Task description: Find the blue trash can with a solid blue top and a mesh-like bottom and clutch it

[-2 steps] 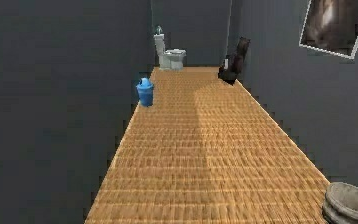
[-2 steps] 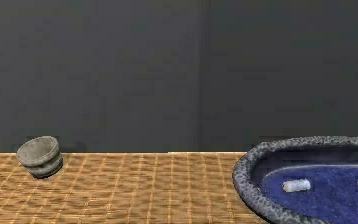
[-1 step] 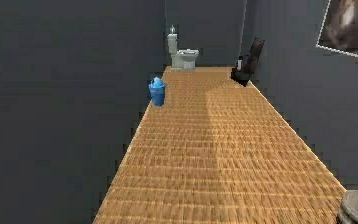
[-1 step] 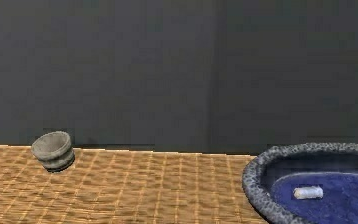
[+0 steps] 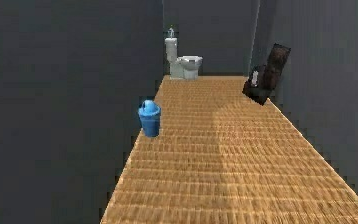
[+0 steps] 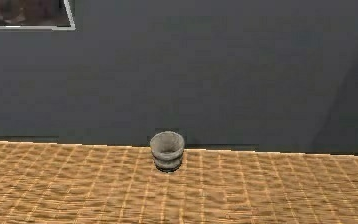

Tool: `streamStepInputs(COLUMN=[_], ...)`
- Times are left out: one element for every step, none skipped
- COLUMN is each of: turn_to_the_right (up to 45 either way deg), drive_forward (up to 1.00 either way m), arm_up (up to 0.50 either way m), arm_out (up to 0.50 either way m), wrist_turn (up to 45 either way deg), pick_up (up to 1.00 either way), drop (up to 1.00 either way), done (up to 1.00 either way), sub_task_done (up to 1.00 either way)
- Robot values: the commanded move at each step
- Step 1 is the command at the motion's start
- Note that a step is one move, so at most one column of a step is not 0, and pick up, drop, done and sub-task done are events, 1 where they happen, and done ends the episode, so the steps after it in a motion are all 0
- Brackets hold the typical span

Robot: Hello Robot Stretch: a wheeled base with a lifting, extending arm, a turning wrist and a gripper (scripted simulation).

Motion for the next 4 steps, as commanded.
streamStepInputs(turn_to_the_right=[0.0,0.0,-45.0,-45.0], drive_forward=[1.00,0.35,0.00,0.00], arm_up=[0.00,0.00,0.00,0.00], arm_out=[0.00,0.00,0.00,0.00], wrist_turn=[0.0,0.0,0.0,0.0], pick_up=[0.00,0.00,0.00,0.00], drop=[0.00,0.00,0.00,0.00], done=[0.00,0.00,0.00,0.00], sub_task_done=[0.00,0.00,0.00,0.00])
